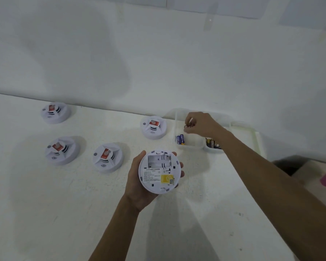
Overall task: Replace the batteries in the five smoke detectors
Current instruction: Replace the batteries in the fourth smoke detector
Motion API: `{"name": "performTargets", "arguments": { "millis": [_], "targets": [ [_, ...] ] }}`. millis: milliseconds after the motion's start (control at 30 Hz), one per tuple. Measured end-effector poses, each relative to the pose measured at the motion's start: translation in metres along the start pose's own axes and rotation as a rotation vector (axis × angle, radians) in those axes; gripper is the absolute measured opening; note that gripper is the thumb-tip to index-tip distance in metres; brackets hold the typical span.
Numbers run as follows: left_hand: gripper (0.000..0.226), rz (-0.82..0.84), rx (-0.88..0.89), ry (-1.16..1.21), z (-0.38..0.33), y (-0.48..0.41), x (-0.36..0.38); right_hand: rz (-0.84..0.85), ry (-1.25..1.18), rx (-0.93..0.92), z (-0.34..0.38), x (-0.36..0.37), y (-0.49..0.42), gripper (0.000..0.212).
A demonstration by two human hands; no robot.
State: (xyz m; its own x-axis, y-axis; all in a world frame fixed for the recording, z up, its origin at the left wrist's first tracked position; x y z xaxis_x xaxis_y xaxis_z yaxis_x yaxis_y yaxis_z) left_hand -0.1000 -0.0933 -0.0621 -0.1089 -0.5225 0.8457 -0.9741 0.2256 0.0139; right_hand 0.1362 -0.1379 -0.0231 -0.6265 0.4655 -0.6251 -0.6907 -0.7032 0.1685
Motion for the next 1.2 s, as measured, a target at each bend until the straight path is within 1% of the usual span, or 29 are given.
{"name": "performTargets", "arguments": {
  "millis": [33, 100, 167, 200, 233, 267, 333, 400, 433, 500, 567, 633, 733, 833, 900, 1000, 1067, 1133, 1200],
  "targets": [
    [0.072, 0.007, 0.002, 0.003, -0.001, 0.001, 0.0, -0.044, -0.213, 0.048, 0.002, -0.005, 0.007, 0.013],
    [0.072, 0.023, 0.001, 0.025, -0.003, 0.003, 0.0, -0.07, -0.779, 0.111, 0.004, -0.006, 0.02, 0.016],
    [0.073, 0.027, -0.005, 0.057, -0.005, 0.006, -0.001, -0.067, -1.381, 0.215, 0.004, -0.001, 0.034, 0.012],
    [0.073, 0.026, -0.008, 0.072, -0.007, 0.008, -0.001, -0.073, -1.593, 0.249, 0.006, 0.003, 0.041, 0.01],
    [0.073, 0.035, -0.01, 0.081, -0.009, 0.01, 0.0, -0.095, -1.731, 0.262, 0.007, 0.006, 0.046, 0.009],
    [0.073, 0.039, -0.007, 0.075, -0.011, 0.011, 0.0, -0.117, -1.819, 0.258, 0.01, 0.008, 0.052, 0.011],
    [0.072, 0.029, -0.001, 0.048, -0.015, 0.015, 0.0, -0.165, -1.934, 0.255, 0.014, 0.015, 0.061, 0.014],
    [0.072, 0.022, -0.002, 0.032, -0.02, 0.019, -0.001, -0.205, -1.998, 0.275, 0.019, 0.024, 0.068, 0.014],
    [0.072, 0.025, -0.004, 0.035, -0.022, 0.023, -0.001, -0.223, -1.992, 0.29, 0.021, 0.029, 0.07, 0.011],
    [0.071, 0.024, -0.011, 0.038, -0.027, 0.029, -0.003, -0.248, -1.928, 0.32, 0.025, 0.038, 0.073, 0.005],
    [0.072, 0.029, -0.01, 0.04, -0.032, 0.035, -0.004, -0.251, -1.87, 0.343, 0.028, 0.047, 0.076, 0.005],
    [0.073, 0.023, -0.01, 0.054, -0.038, 0.041, -0.008, -0.23, -1.798, 0.349, 0.034, 0.056, 0.08, 0.008],
    [0.075, 0.012, -0.024, 0.067, -0.045, 0.051, -0.014, -0.158, -1.674, 0.306, 0.048, 0.07, 0.085, 0.013],
    [0.074, 0.014, -0.03, 0.069, -0.055, 0.061, -0.02, -0.133, -1.665, 0.278, 0.058, 0.089, 0.091, 0.019],
    [0.073, 0.02, -0.022, 0.043, -0.063, 0.067, -0.022, -0.137, -1.714, 0.264, 0.065, 0.103, 0.095, 0.022],
    [0.073, -0.03, -0.045, 0.039, -0.071, 0.078, -0.034, -0.126, -1.726, 0.251, 0.077, 0.122, 0.102, 0.016],
    [0.072, -0.102, -0.05, 0.024, -0.078, 0.086, -0.04, -0.134, -1.709, 0.247, 0.086, 0.133, 0.107, 0.013],
    [0.076, -0.176, -0.019, -0.012, -0.089, 0.093, -0.041, -0.186, -1.725, 0.242, 0.093, 0.141, 0.111, 0.012],
    [0.082, -0.201, -0.01, 0.026, -0.095, 0.097, -0.044, -0.241, -1.722, 0.216, 0.102, 0.146, 0.114, 0.013]
  ]
}}
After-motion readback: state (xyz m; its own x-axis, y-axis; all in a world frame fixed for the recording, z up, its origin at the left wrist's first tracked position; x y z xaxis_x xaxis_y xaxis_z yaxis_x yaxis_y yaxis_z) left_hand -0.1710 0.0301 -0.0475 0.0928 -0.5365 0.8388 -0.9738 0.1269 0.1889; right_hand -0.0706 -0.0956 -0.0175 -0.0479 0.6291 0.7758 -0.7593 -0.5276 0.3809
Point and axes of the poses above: each hand's wrist, its own y-axis away from the middle knuckle, its own x-axis out of the palm, z = x × y, the point moved 6 cm from there along -y, towards the middle knuckle, and after that the axes turned 11 degrees about -y, right-handed, at the moved point
